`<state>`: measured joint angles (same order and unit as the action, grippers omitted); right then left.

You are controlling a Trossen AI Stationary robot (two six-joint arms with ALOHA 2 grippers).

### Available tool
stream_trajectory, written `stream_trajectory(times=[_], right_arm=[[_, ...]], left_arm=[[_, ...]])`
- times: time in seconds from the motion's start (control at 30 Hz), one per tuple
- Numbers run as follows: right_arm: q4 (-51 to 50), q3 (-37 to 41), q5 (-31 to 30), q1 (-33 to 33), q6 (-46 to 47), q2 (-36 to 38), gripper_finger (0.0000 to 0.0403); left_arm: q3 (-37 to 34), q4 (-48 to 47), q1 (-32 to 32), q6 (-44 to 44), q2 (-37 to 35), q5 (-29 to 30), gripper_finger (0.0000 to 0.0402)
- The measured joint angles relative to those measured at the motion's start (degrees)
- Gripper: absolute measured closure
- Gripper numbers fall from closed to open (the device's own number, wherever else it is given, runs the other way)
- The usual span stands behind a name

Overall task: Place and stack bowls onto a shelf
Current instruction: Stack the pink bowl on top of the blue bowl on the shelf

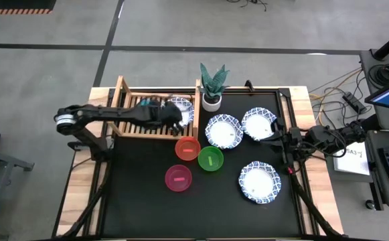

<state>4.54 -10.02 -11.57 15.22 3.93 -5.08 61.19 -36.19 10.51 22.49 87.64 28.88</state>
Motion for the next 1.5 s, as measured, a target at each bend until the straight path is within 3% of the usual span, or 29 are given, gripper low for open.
stream_trajectory(times=[0.17, 0.23, 0.53, 0.7, 0.87, 1.0, 1.23, 1.5], right_arm=[[0.23, 0.0, 0.0, 0.0, 2.11, 0.0, 0.0385], [0.34, 0.0, 0.0, 0.0, 2.15, 0.0, 0.0385], [5.06, 0.0, 0.42, 0.0, 3.08, 0.0, 0.0385], [9.91, 0.0, 6.75, 0.0, 3.16, -0.23, 0.0385], [11.74, 0.02, 7.96, 0.02, 2.96, -0.32, 0.0385], [12.34, 0.02, 7.98, 0.02, 2.89, -0.76, 0.0385], [14.56, 0.02, 7.96, 0.02, 0.22, -1.07, 0.0385], [14.6, 0.0, 7.96, 0.02, -2.0, -1.09, 0.0385]], left_arm=[[0.0, -2.45, -9.47, 5.67, -5.74, -10.22, 0.0314], [0.0, -2.27, -13.81, 10.52, -7.36, -11.6, 0.0316], [0.0, 4.95, -31.96, 27.96, -6.71, -5.61, 0.0318], [0.86, 14.46, -37.47, 31.07, -1.97, -4.75, 0.0318], [7.08, 13.39, -39.97, 31.86, 5.08, -6.07, 0.0318], [15.37, 5.71, -41.08, 30.78, 12.05, -8.5, 0.0318], [31.64, -16.9, -43.62, 27.57, 25.48, -7.79, 0.0316], [47.81, -35.95, -43.87, 23.63, 36.45, -7.0, 0.0263]])
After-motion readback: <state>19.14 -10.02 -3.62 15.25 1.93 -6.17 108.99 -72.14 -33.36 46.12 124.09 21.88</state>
